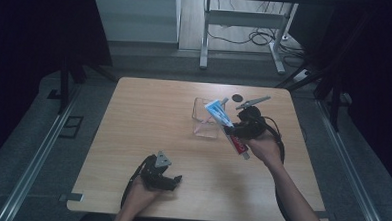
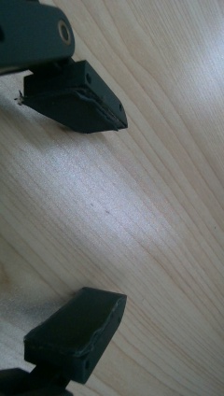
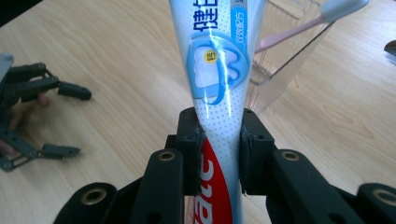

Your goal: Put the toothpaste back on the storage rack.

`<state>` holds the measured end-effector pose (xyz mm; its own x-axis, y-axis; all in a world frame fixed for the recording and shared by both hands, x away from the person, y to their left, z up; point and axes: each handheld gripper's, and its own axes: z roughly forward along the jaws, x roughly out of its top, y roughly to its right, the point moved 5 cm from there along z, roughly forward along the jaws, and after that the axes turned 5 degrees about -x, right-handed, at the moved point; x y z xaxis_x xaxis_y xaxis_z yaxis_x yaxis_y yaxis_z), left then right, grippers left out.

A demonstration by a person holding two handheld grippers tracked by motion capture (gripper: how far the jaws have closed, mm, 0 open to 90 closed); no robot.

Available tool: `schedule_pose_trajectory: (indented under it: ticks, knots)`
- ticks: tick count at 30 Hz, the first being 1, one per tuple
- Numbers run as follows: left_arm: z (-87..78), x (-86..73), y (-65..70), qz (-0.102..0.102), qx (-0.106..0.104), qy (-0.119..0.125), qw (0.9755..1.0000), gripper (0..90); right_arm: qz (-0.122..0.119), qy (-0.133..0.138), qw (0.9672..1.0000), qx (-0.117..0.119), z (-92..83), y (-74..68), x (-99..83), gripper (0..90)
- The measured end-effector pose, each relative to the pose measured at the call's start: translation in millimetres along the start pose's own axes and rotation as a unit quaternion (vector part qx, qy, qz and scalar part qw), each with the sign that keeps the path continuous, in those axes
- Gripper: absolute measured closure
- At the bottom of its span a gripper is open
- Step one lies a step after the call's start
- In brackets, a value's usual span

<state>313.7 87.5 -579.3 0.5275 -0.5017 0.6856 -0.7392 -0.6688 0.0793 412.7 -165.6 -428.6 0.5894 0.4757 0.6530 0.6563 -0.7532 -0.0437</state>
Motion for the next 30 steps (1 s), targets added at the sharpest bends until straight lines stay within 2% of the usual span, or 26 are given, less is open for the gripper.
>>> schedule_pose_trajectory:
  ticks: [30]
  knots:
    - [0.0, 0.0, -0.1, 0.000, 0.000, 0.000, 1.0000, 14.5, 0.011, 0.041, 0.9990, -0.010, 21.0, 9.5, 42.5, 73.0]
